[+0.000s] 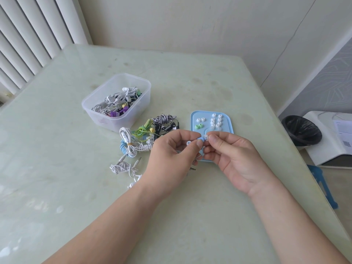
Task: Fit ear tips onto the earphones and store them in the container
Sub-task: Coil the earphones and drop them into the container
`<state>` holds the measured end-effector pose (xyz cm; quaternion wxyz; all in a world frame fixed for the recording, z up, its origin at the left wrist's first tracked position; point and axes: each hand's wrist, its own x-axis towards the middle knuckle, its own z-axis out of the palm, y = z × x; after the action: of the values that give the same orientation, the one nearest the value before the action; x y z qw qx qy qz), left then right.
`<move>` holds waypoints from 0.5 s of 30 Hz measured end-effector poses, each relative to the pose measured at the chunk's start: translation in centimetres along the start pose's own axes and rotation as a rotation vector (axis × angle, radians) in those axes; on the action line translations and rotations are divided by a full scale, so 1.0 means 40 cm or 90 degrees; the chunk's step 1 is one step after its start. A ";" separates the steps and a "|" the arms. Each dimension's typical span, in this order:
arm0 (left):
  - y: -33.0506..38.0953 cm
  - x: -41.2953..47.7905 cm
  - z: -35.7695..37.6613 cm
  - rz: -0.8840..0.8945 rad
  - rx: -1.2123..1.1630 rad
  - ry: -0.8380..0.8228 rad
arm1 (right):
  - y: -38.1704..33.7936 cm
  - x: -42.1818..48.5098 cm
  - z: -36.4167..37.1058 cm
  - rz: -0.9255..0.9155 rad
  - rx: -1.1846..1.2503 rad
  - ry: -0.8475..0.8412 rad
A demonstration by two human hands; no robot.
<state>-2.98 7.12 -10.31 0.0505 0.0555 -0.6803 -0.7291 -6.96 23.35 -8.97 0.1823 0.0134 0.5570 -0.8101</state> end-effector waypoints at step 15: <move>0.003 0.001 0.001 -0.011 -0.010 0.018 | 0.021 -0.005 0.013 -0.122 -0.083 0.047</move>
<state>-3.01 7.13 -10.19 0.0545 0.0715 -0.6732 -0.7340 -6.40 22.66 -9.49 0.0843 -0.0221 0.6139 -0.7846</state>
